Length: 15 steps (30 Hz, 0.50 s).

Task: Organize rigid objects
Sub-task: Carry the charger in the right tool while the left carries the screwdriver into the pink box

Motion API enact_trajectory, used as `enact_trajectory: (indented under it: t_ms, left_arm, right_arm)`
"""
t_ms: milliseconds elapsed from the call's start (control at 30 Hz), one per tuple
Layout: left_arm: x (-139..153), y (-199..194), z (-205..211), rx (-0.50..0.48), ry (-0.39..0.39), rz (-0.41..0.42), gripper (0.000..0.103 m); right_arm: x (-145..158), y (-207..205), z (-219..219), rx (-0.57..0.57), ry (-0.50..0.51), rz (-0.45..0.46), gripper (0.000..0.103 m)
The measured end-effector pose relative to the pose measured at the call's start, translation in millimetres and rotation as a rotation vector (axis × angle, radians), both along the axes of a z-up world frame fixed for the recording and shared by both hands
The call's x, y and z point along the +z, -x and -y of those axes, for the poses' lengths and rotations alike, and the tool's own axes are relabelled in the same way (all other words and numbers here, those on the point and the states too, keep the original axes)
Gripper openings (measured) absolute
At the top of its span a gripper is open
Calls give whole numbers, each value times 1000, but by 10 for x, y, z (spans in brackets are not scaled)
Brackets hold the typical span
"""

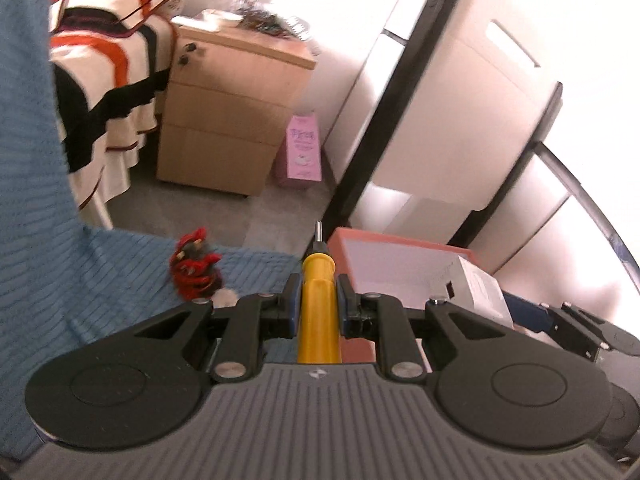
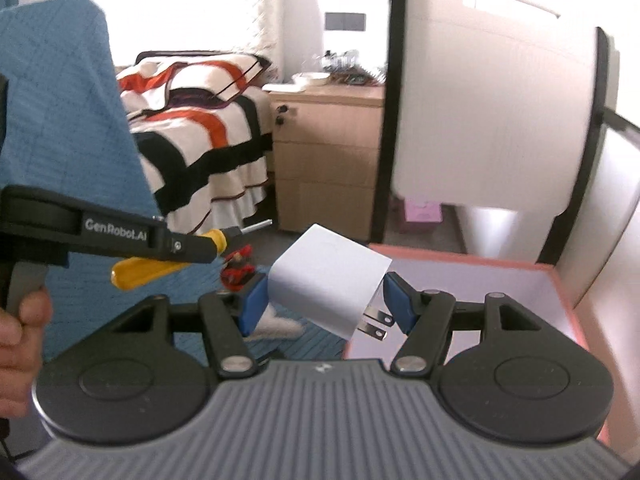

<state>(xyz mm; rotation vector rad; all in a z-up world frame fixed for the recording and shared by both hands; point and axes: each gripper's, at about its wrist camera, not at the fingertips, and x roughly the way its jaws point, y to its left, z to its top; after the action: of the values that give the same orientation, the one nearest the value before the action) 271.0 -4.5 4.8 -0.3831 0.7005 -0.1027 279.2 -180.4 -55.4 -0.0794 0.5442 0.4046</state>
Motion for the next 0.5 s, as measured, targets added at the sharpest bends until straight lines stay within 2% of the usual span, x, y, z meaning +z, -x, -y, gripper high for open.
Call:
enact_trajectory:
  t_ms: [233,500]
  left_arm:
    - [221,-265,356,-39,5,21,21]
    - [289,-569,945,-100,-62,18,21]
  right_arm:
    - [91,-118,342,-40,7,24,66]
    - [-8,-309,848,-126,20,-10,66]
